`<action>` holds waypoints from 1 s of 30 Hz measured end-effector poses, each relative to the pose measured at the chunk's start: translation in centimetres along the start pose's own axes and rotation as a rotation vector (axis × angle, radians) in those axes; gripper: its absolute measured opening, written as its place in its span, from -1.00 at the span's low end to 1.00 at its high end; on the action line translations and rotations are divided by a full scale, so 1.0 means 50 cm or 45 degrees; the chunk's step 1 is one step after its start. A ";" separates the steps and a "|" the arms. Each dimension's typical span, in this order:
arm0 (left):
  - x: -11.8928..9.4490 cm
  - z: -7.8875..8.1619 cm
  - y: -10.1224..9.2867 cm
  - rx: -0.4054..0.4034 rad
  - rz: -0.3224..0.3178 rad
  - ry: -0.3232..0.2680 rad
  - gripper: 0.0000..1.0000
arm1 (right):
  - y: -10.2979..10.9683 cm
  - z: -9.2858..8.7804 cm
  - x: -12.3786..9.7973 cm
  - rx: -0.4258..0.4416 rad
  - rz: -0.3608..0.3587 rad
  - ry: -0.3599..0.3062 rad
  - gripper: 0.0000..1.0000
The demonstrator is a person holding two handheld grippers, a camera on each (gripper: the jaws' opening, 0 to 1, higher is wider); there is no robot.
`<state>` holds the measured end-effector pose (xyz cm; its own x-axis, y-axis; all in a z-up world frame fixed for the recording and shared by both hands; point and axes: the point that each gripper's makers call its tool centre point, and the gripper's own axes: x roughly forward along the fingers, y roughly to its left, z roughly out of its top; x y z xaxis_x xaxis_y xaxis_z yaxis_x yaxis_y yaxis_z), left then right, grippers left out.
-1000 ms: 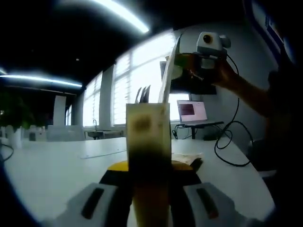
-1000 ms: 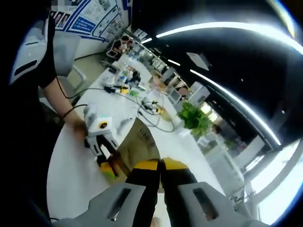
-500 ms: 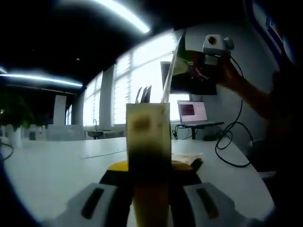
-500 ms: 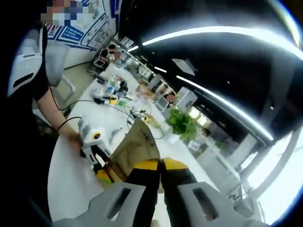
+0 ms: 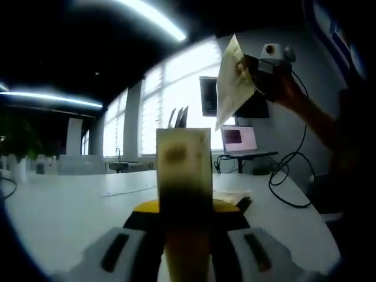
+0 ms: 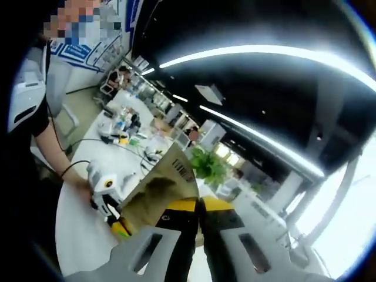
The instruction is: Extract single mask from mask box in order stack masks on table
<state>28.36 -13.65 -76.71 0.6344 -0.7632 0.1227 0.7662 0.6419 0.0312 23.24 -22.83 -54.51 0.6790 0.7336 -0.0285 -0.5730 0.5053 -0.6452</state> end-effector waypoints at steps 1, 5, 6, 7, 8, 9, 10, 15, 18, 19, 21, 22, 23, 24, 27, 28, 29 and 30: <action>0.000 0.000 0.000 0.000 0.000 0.000 -0.38 | -0.002 0.000 -0.004 0.004 -0.005 0.002 -1.00; 0.000 0.000 0.001 0.000 0.001 0.000 -0.38 | -0.011 -0.006 -0.021 0.025 -0.047 0.014 -1.00; 0.001 0.000 0.001 0.001 0.001 0.000 -0.38 | -0.016 -0.009 -0.026 0.032 -0.065 0.019 -1.00; 0.001 0.000 0.001 0.001 0.002 0.000 -0.38 | -0.020 -0.012 -0.031 0.041 -0.077 0.023 -1.00; 0.001 0.000 0.001 0.002 0.002 0.000 -0.38 | -0.023 -0.016 -0.036 0.059 -0.085 0.025 -1.00; 0.001 0.000 0.001 0.002 0.002 0.001 -0.38 | -0.025 -0.020 -0.041 0.078 -0.088 0.031 -1.00; 0.001 0.000 0.000 0.003 0.003 0.001 -0.38 | -0.027 -0.026 -0.045 0.093 -0.094 0.041 -1.00; 0.001 0.001 -0.002 0.001 0.002 0.001 -0.38 | -0.036 -0.054 -0.075 0.110 -0.140 0.100 -1.00; 0.000 0.000 -0.001 0.001 0.002 0.001 -0.38 | -0.053 -0.065 -0.098 0.122 -0.182 0.123 -1.00; 0.000 0.000 -0.002 0.001 0.002 0.001 -0.38 | -0.058 -0.068 -0.105 0.121 -0.193 0.133 -1.00; 0.000 0.000 -0.002 0.001 0.002 0.001 -0.38 | -0.071 -0.078 -0.119 0.119 -0.222 0.158 -1.00; 0.000 0.000 -0.002 0.001 0.002 0.001 -0.38 | -0.076 -0.084 -0.124 0.117 -0.230 0.175 -1.00; 0.000 0.000 -0.002 0.001 0.003 0.001 -0.38 | -0.082 -0.091 -0.129 0.115 -0.241 0.192 -1.00; -0.001 0.000 -0.003 0.001 0.003 0.001 -0.38 | -0.088 -0.100 -0.134 0.110 -0.254 0.214 -1.00; -0.001 -0.001 -0.001 0.000 0.003 0.002 -0.38 | -0.106 -0.126 -0.144 0.108 -0.291 0.265 -1.00; -0.001 -0.001 0.000 0.000 0.004 0.002 -0.38 | -0.112 -0.138 -0.146 0.115 -0.300 0.283 -1.00; 0.000 -0.001 0.000 0.000 0.004 0.002 -0.38 | -0.117 -0.148 -0.147 0.122 -0.307 0.298 -1.00; 0.000 -0.001 0.001 0.000 0.004 0.002 -0.38 | -0.125 -0.160 -0.149 0.125 -0.320 0.315 -1.00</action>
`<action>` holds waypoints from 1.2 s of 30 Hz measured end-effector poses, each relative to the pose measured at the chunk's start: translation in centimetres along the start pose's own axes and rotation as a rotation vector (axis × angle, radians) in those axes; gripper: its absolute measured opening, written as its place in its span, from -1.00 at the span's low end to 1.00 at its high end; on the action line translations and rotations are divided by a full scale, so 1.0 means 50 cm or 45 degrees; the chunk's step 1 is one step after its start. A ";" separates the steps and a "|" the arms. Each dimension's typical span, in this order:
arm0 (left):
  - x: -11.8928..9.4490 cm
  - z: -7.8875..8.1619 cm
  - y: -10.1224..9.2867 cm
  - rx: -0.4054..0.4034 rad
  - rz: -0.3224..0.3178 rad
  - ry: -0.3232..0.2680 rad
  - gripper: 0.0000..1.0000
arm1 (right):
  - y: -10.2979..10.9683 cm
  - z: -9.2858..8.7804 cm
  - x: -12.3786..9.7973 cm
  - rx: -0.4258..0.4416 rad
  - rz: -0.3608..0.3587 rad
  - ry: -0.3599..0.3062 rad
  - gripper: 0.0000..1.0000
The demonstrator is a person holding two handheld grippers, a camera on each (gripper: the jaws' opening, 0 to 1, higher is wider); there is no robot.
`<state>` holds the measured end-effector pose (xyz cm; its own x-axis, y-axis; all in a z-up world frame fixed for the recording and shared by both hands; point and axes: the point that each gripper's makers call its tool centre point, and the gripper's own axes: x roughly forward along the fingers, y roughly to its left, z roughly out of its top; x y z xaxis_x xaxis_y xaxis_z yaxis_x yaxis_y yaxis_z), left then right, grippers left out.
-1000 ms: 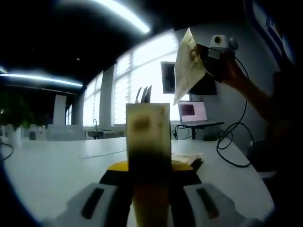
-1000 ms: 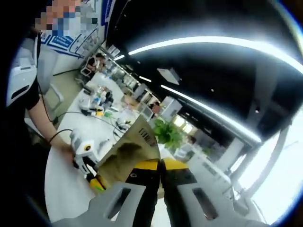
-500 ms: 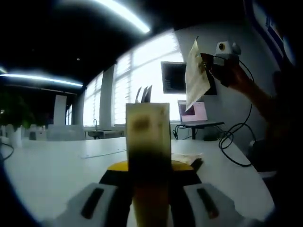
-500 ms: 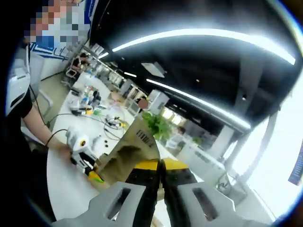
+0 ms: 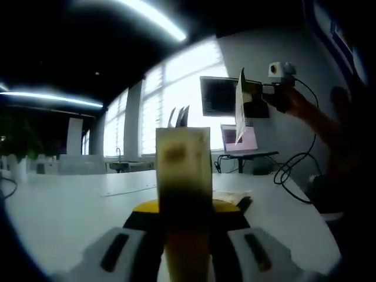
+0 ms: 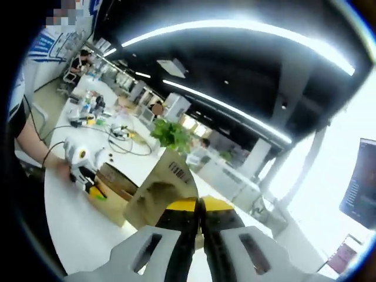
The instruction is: Extract single mask from mask box in order stack masks on table
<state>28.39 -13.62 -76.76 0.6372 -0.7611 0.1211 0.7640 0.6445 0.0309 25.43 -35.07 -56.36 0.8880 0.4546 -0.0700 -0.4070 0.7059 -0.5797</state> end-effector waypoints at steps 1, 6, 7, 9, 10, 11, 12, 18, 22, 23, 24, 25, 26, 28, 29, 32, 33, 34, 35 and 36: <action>0.000 0.000 0.000 0.001 0.000 0.000 -0.38 | -0.005 -0.010 0.004 -0.001 -0.008 0.016 -1.00; 0.000 -0.001 0.001 0.001 0.002 0.001 -0.38 | -0.009 -0.047 0.029 0.023 -0.020 0.058 -1.00; 0.000 -0.001 0.002 0.000 0.002 0.001 -0.38 | -0.010 -0.053 0.034 0.022 -0.022 0.066 -1.00; 0.001 -0.001 0.002 0.000 0.002 0.001 -0.38 | -0.008 -0.064 0.045 0.023 -0.029 0.081 -1.00; 0.001 -0.001 0.002 0.000 0.002 0.001 -0.38 | -0.006 -0.070 0.053 0.023 -0.029 0.086 -1.00; 0.001 -0.001 0.002 0.000 0.002 0.001 -0.38 | -0.005 -0.079 0.062 0.020 -0.031 0.098 -1.00; 0.001 -0.001 0.002 0.000 0.002 0.001 -0.38 | -0.006 -0.082 0.066 0.022 -0.032 0.100 -1.00; 0.002 -0.001 0.004 0.000 0.001 0.002 -0.38 | 0.006 -0.117 0.105 0.009 -0.036 0.156 -1.00; 0.002 -0.001 0.002 0.001 0.001 0.002 -0.38 | 0.011 -0.136 0.127 -0.006 -0.031 0.185 -1.00; 0.002 -0.001 0.002 0.001 0.001 0.002 -0.38 | 0.011 -0.142 0.132 -0.009 -0.032 0.195 -1.00; 0.002 -0.001 0.002 0.001 0.001 0.002 -0.38 | 0.011 -0.148 0.139 -0.017 -0.032 0.208 -1.00; 0.002 -0.001 0.002 0.001 0.001 0.002 -0.38 | 0.012 -0.152 0.142 -0.020 -0.031 0.214 -1.00; 0.002 -0.001 0.002 0.001 0.001 0.002 -0.38 | 0.012 -0.158 0.149 -0.023 -0.031 0.221 -1.00; 0.002 0.000 0.001 0.002 0.001 0.002 -0.38 | 0.014 -0.165 0.156 -0.022 -0.030 0.235 -1.00; 0.002 0.000 0.001 0.001 0.001 0.002 -0.38 | 0.016 -0.169 0.160 -0.022 -0.030 0.240 -1.00; 0.002 0.000 0.001 0.003 0.000 0.003 -0.38 | 0.010 -0.185 0.177 -0.059 -0.036 0.272 -1.00; 0.002 0.000 0.002 0.002 0.000 0.002 -0.38 | 0.010 -0.189 0.182 -0.057 -0.034 0.276 -1.00; 0.002 0.000 0.003 0.002 0.000 0.002 -0.38 | 0.012 -0.193 0.187 -0.054 -0.030 0.280 -1.00; 0.002 0.000 0.003 0.002 0.000 0.002 -0.37 | 0.014 -0.197 0.191 -0.061 -0.030 0.290 -1.00; 0.002 0.000 0.003 0.002 0.000 0.002 -0.37 | 0.013 -0.201 0.196 -0.081 -0.037 0.300 -1.00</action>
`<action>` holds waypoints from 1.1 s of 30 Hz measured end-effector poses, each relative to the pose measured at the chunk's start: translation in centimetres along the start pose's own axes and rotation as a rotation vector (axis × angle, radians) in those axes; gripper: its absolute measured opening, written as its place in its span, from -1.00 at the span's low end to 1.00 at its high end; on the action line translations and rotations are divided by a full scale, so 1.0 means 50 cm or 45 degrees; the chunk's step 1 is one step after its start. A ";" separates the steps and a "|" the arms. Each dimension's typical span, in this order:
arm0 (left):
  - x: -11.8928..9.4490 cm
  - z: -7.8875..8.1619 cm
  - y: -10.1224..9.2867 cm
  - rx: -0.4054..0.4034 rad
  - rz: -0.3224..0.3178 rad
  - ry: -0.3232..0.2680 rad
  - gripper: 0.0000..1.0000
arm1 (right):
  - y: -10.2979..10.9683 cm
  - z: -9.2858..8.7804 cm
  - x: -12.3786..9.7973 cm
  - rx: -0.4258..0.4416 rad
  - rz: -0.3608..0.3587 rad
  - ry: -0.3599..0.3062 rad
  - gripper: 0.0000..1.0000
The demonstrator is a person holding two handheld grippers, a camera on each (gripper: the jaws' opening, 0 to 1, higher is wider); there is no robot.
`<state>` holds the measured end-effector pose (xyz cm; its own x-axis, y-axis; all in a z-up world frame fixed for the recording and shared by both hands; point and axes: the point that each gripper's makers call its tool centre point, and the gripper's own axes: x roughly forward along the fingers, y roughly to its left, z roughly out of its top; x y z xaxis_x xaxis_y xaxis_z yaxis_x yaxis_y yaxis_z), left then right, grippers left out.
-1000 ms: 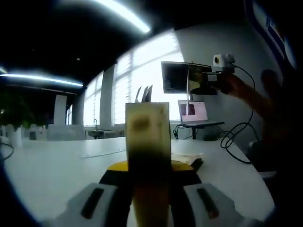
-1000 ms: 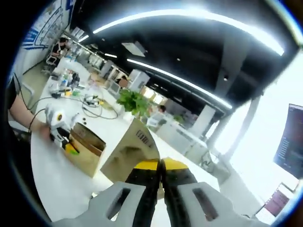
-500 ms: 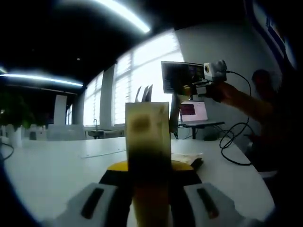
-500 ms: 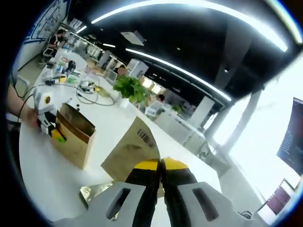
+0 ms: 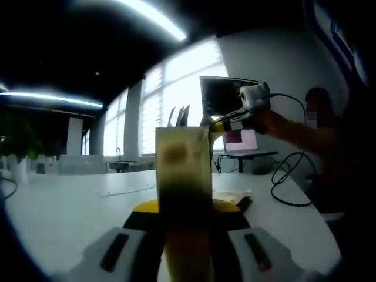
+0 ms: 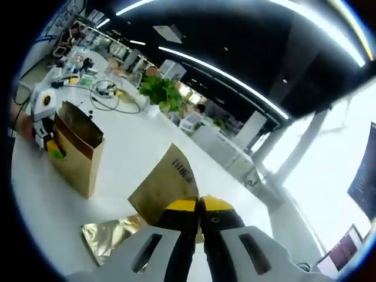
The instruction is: Extract single mask from mask box in order stack masks on table
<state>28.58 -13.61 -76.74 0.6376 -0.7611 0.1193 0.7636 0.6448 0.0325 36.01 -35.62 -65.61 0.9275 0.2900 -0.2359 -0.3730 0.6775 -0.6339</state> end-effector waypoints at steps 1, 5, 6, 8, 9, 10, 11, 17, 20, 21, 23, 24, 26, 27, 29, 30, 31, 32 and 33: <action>0.000 0.000 0.000 0.000 0.000 0.000 -0.37 | 0.002 -0.004 0.005 -0.009 0.000 0.011 -1.00; 0.001 0.000 0.002 0.000 0.000 0.000 -0.37 | 0.011 -0.020 0.022 -0.047 0.003 0.047 -1.00; 0.001 0.001 0.002 0.000 0.000 0.000 -0.37 | 0.014 -0.021 0.024 -0.055 0.001 0.049 -1.00; 0.001 0.001 0.002 0.000 0.000 0.000 -0.37 | 0.019 -0.030 0.031 -0.068 0.003 0.061 -1.00; 0.002 0.001 0.002 0.000 0.000 0.000 -0.37 | 0.021 -0.035 0.033 -0.077 0.003 0.071 -1.00; 0.002 0.001 0.002 0.000 0.000 0.000 -0.37 | 0.021 -0.038 0.038 -0.085 0.003 0.079 -1.00; 0.002 0.001 0.002 0.000 0.000 0.000 -0.37 | 0.024 -0.043 0.040 -0.094 0.008 0.087 -1.00; 0.002 0.002 0.004 0.000 0.000 0.000 -0.37 | 0.052 -0.069 0.032 -0.140 0.039 0.116 -1.00; 0.002 0.002 0.004 0.000 -0.001 0.000 -0.37 | 0.068 -0.071 0.021 -0.159 0.053 0.118 -1.00; 0.002 0.002 0.004 0.000 -0.001 0.000 -0.37 | 0.074 -0.072 0.019 -0.174 0.059 0.120 -1.00; 0.003 0.002 0.004 0.000 -0.001 0.001 -0.38 | 0.083 -0.075 0.014 -0.198 0.072 0.122 -1.00; 0.003 0.002 0.004 0.001 -0.001 0.001 -0.38 | 0.090 -0.077 0.012 -0.206 0.085 0.125 -1.00; 0.003 0.002 0.003 0.002 0.000 0.001 -0.38 | 0.111 -0.083 0.005 -0.224 0.122 0.139 -1.00; 0.003 0.002 0.003 0.002 0.000 0.001 -0.38 | 0.118 -0.087 0.002 -0.230 0.133 0.146 -1.00; 0.003 0.002 0.002 0.002 0.000 0.001 -0.37 | 0.130 -0.092 -0.004 -0.238 0.148 0.147 -1.00; 0.003 0.002 0.002 0.002 0.000 0.001 -0.37 | 0.138 -0.095 -0.008 -0.238 0.157 0.149 -1.00; 0.003 0.002 0.002 0.002 0.000 0.001 -0.37 | 0.144 -0.099 -0.011 -0.235 0.167 0.154 -1.00; 0.003 0.002 0.002 0.002 0.000 0.001 -0.37 | 0.149 -0.102 -0.016 -0.234 0.173 0.158 -1.00; 0.003 0.002 0.001 0.002 -0.001 0.001 -0.37 | 0.152 -0.105 -0.018 -0.235 0.174 0.160 -1.00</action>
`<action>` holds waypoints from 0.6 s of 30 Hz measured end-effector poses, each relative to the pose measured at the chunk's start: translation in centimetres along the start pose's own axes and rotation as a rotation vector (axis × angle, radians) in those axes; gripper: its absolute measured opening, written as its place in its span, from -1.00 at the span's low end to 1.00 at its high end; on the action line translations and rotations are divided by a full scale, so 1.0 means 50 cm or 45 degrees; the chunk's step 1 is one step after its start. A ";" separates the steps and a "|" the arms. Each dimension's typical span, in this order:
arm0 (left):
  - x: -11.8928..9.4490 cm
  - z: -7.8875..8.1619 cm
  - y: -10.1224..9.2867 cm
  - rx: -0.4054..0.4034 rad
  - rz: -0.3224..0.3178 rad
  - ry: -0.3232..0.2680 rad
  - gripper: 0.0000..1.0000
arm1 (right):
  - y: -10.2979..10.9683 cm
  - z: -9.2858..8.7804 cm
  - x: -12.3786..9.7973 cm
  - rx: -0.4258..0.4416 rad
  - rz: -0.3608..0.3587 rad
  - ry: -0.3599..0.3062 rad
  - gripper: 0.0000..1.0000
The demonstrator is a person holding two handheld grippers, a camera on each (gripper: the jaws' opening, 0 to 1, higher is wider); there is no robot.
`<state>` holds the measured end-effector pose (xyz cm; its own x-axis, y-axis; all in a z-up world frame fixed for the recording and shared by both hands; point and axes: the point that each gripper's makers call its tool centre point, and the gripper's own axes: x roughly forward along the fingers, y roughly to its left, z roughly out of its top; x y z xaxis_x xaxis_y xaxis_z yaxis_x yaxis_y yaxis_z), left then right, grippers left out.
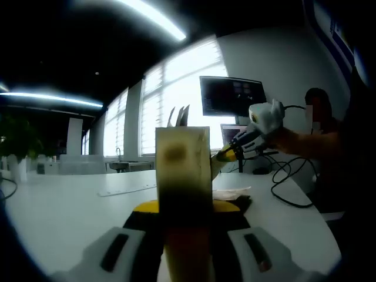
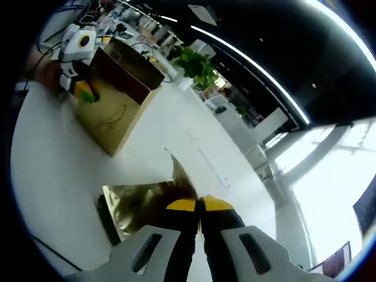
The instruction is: Extract single mask from mask box in order stack masks on table
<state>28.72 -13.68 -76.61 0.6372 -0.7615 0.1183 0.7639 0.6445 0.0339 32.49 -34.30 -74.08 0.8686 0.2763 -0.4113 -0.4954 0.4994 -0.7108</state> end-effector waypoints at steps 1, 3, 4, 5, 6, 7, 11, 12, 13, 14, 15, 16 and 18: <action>0.000 0.000 0.000 0.000 0.000 0.000 -0.38 | 0.007 -0.005 -0.001 0.000 0.002 0.005 -1.00; 0.000 0.000 0.000 -0.001 0.000 0.000 -0.38 | 0.020 -0.013 -0.005 0.013 0.012 0.008 -1.00; 0.000 0.000 0.000 -0.001 -0.001 0.000 -0.38 | 0.028 -0.017 -0.006 0.017 0.018 0.011 -1.00; 0.000 0.000 0.000 -0.001 -0.001 0.000 -0.38 | 0.037 -0.022 -0.006 0.016 0.023 0.016 -1.00; 0.000 -0.001 0.000 -0.001 -0.001 0.000 -0.38 | 0.047 -0.027 -0.005 0.008 0.033 0.024 -1.00; 0.000 -0.001 0.000 -0.001 -0.001 0.000 -0.38 | 0.055 -0.033 -0.005 0.005 0.035 0.029 -1.00; 0.000 -0.001 -0.001 0.000 0.000 0.001 -0.38 | 0.079 -0.058 -0.002 0.005 0.064 0.057 -1.00; 0.000 -0.001 0.000 0.000 0.000 0.001 -0.38 | 0.083 -0.060 -0.002 0.010 0.071 0.059 -1.00; 0.000 -0.001 0.000 0.000 0.000 0.001 -0.38 | 0.089 -0.063 0.000 0.014 0.075 0.060 -1.00; 0.000 -0.002 0.001 0.000 0.000 0.001 -0.38 | 0.094 -0.065 0.001 0.019 0.080 0.059 -1.00; 0.000 -0.002 0.001 0.000 0.000 0.001 -0.38 | 0.099 -0.068 0.000 0.021 0.085 0.062 -1.00; 0.000 -0.002 0.001 0.000 0.001 0.000 -0.38 | 0.103 -0.070 0.000 0.022 0.085 0.062 -1.00; 0.000 -0.002 0.000 0.000 0.001 0.000 -0.38 | 0.108 -0.073 -0.001 0.022 0.083 0.064 -1.00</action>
<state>28.73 -13.67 -76.70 0.6377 -0.7612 0.1183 0.7636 0.6449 0.0335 29.76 -34.61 -79.98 0.8327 0.2672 -0.4850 -0.5504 0.4960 -0.6716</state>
